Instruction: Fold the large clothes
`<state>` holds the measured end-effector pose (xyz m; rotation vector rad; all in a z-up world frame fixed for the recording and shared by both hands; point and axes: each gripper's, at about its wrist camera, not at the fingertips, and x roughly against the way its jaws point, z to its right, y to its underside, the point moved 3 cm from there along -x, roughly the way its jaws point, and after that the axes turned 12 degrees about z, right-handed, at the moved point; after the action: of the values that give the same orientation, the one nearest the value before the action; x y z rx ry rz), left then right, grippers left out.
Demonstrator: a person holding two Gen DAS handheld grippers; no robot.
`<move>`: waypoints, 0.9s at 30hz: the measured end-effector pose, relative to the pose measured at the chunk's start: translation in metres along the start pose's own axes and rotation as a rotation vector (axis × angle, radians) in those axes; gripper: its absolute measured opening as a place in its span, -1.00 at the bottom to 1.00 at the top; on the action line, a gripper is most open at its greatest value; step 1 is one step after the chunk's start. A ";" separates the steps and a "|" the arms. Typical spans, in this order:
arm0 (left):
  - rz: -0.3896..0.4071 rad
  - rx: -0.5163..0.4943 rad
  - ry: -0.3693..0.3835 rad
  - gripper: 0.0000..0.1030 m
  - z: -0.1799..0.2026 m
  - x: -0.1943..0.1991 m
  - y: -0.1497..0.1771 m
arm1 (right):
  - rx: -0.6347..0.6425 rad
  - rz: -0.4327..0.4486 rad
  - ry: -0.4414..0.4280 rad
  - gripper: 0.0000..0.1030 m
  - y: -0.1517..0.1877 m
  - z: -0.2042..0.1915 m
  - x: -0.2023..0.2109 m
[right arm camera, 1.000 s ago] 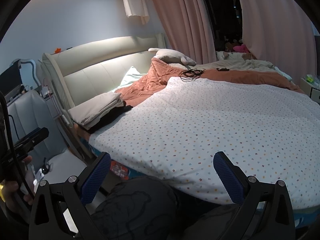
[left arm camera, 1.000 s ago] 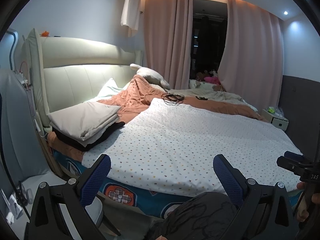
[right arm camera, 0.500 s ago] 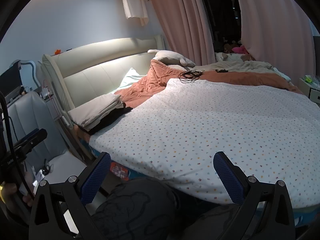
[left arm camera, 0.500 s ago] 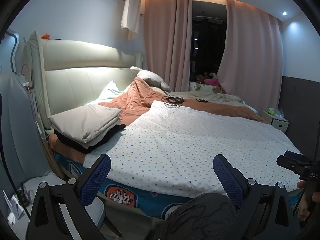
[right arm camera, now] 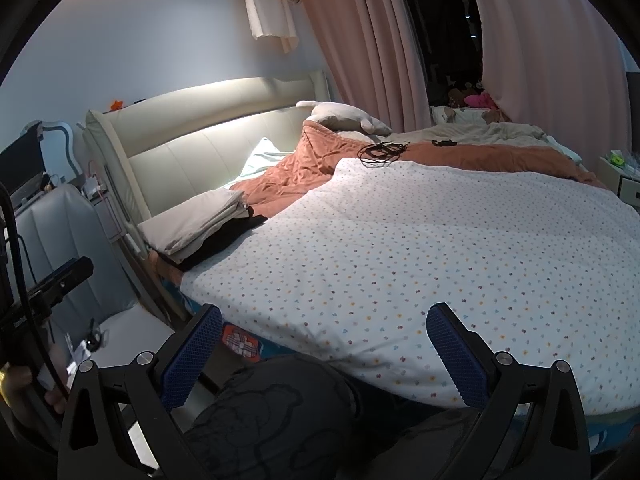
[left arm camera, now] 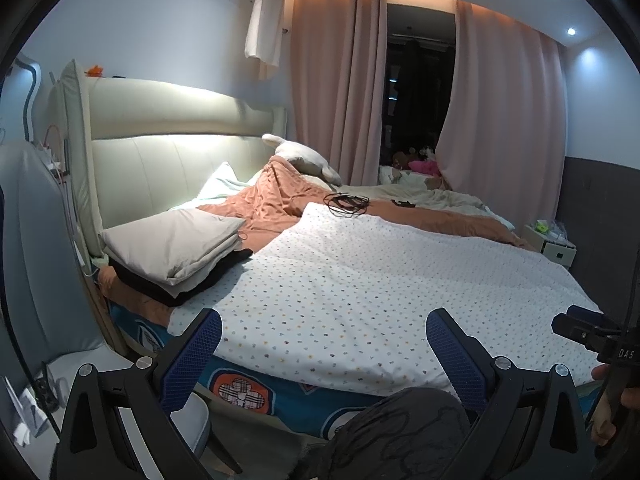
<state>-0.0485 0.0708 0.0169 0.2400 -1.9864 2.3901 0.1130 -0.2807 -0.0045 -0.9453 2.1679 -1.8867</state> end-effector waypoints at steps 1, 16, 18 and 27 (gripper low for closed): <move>0.004 0.000 0.000 0.99 0.000 0.001 0.000 | -0.001 0.000 -0.001 0.99 0.000 0.000 0.000; 0.043 -0.005 -0.012 0.99 -0.001 0.009 -0.002 | -0.010 -0.010 0.005 0.99 0.002 -0.001 0.004; 0.044 -0.004 -0.010 0.99 -0.001 0.010 -0.002 | -0.012 -0.013 0.009 0.99 0.002 0.000 0.006; 0.040 0.018 -0.007 0.99 -0.011 0.009 -0.005 | -0.047 -0.030 0.036 0.99 -0.009 0.001 0.008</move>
<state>-0.0576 0.0814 0.0210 0.2108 -1.9923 2.4356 0.1105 -0.2862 0.0061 -0.9645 2.2399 -1.8885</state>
